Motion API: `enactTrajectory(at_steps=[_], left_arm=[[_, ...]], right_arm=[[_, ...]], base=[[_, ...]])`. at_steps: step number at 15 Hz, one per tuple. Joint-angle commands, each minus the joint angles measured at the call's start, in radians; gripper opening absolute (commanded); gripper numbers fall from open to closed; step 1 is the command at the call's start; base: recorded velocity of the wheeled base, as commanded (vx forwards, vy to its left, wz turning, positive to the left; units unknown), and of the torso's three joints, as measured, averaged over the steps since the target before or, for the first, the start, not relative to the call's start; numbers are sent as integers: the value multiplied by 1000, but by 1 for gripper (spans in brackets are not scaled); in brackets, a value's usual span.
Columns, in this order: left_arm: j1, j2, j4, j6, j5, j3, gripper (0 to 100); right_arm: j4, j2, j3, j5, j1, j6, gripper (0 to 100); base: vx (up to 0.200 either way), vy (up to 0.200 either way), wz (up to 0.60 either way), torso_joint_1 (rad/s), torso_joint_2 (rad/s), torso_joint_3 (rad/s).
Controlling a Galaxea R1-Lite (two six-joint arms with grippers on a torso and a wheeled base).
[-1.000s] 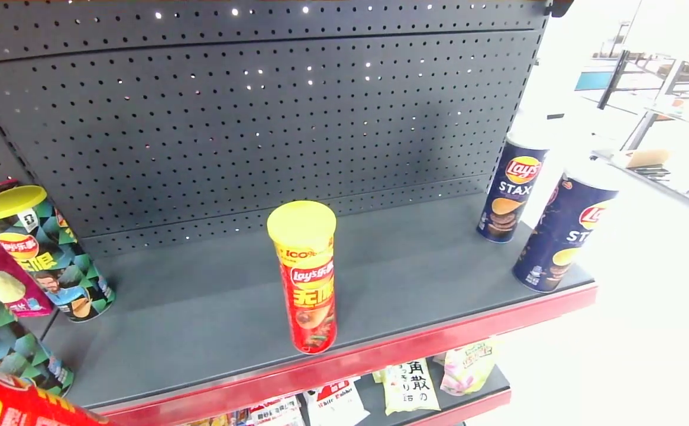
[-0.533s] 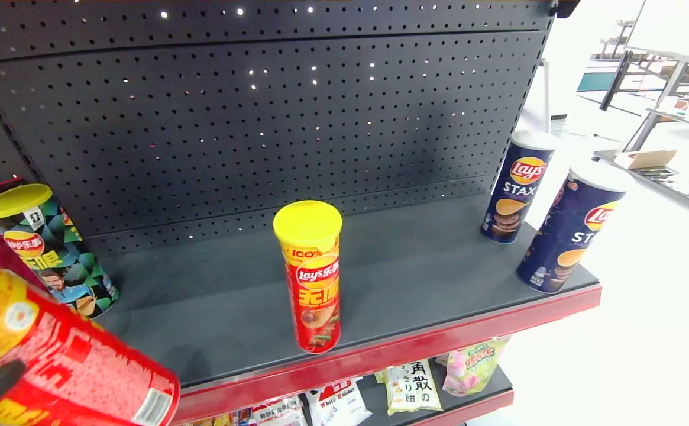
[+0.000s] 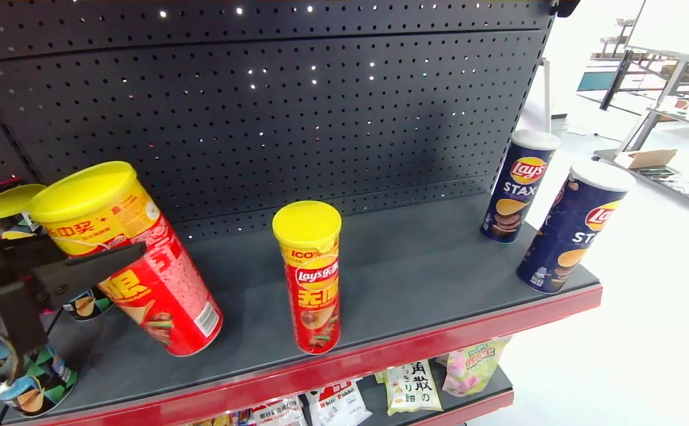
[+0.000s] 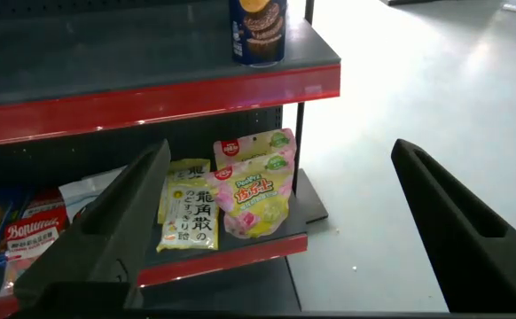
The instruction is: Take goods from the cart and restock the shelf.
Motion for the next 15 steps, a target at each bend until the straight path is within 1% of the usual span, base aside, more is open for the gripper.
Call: enactTrajectory(at_steps=[1, 2, 3, 5, 7, 9, 12, 15], left_arm=[[-10, 114, -32, 1, 4, -21, 0], [-10, 150, -76, -1, 5, -23, 0], [-13, 168, -91, -1, 5, -30, 0], [-45, 200, -93, -1, 14, -61, 0], [-53, 226, -95, -1, 24, -79, 0], [-53, 234, -95, -2, 31, -78, 0], [-53, 275, -96, -4, 31, -88, 0], [-65, 347, -98, -1, 30, -147, 0]], right_arm=[[0, 0, -1, 1, 0, 0, 100], [0, 0, 1, 1, 0, 0, 100], [0, 0, -1, 1, 0, 0, 100], [0, 0, 1, 1, 0, 0, 100], [0, 0, 1, 1, 0, 0, 100], [0, 0, -1, 1, 0, 0, 100], [0, 0, -1, 1, 0, 0, 100], [0, 0, -1, 1, 0, 0, 100]], base=[[0, 0, 0, 0, 0, 0], [0, 0, 0, 0, 0, 0], [0, 0, 0, 0, 0, 0], [0, 0, 0, 0, 0, 0], [0, 0, 0, 0, 0, 0], [0, 0, 0, 0, 0, 0], [0, 0, 0, 0, 0, 0], [0, 0, 0, 0, 0, 0]])
